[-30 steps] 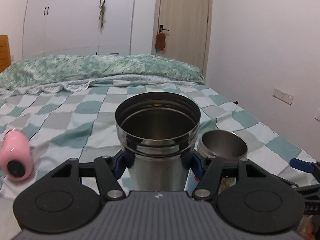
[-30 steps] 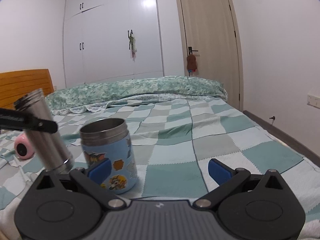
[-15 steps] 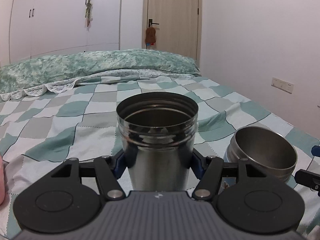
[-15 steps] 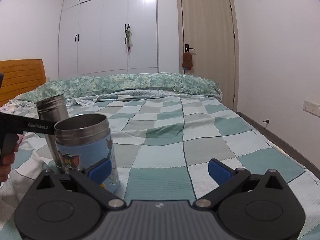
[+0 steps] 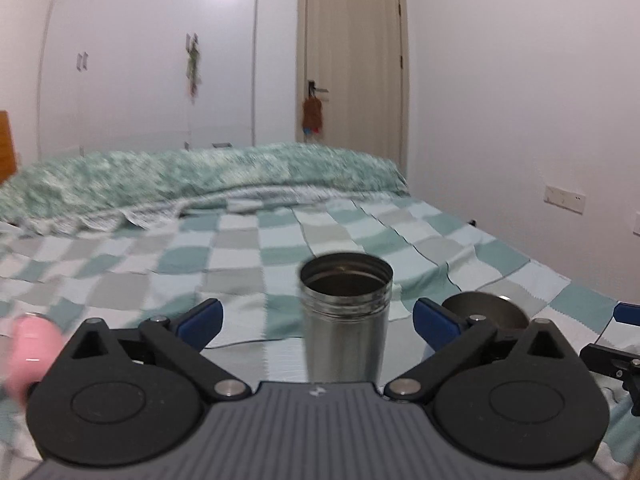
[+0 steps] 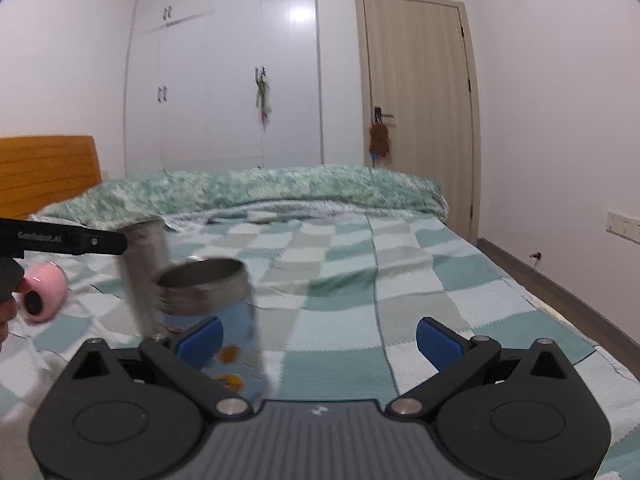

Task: Flip cup upright
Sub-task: 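Turn the bottle upright with the left tool and lower it beside the blue canister, then open the left tool and pull it back from the bottle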

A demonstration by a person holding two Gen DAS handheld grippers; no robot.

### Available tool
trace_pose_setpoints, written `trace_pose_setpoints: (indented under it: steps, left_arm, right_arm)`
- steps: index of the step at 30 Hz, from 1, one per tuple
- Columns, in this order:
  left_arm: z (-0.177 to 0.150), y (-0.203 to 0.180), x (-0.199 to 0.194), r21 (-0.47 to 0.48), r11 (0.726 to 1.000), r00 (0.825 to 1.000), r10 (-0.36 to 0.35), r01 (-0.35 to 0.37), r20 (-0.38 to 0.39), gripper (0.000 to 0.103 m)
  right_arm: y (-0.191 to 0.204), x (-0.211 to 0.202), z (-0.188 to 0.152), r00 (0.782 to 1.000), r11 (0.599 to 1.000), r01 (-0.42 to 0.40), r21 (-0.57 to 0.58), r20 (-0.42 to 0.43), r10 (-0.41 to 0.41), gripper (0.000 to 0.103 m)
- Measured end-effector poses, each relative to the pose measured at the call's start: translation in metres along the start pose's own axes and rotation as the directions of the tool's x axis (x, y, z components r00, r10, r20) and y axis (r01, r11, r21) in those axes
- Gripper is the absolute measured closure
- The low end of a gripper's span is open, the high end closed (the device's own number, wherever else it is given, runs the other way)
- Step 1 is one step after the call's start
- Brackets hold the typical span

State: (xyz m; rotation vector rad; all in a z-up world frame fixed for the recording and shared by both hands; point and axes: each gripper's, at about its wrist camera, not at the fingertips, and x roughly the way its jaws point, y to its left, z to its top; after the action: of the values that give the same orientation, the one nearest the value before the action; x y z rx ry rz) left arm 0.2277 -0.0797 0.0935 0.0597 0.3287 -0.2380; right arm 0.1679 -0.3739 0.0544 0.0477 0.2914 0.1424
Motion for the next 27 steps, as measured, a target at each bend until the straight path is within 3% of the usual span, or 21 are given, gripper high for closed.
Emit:
trace_pose_setpoints:
  steps: [7,13,20,27]
  left_arm:
    - [-0.009,0.010,-0.100,0.011,0.996,0.994,0.089,-0.090,0.070,0.000]
    - [-0.046,0.016,-0.159,-0.011,0.992,0.991,0.126,-0.126,0.052,0.000]
    - [-0.094,0.018,-0.196,-0.065,0.983,0.984,0.176,-0.173,0.040,0.000]
    - [-0.136,0.017,-0.204,-0.098,0.973,0.975,0.215,-0.209,0.059,0.000]
  right_arm:
    - [0.041,-0.052,0.003,0.997,0.997,-0.075,-0.029,0.035,0.076,0.000]
    - [0.074,-0.081,-0.016,0.993,0.992,-0.113,-0.055,0.020,0.114,0.000]
    - [0.096,-0.106,-0.049,0.995,0.989,-0.099,-0.113,0.020,0.102,0.000]
    - [0.103,-0.118,-0.080,0.997,0.984,-0.061,-0.167,0.039,0.068,0.000]
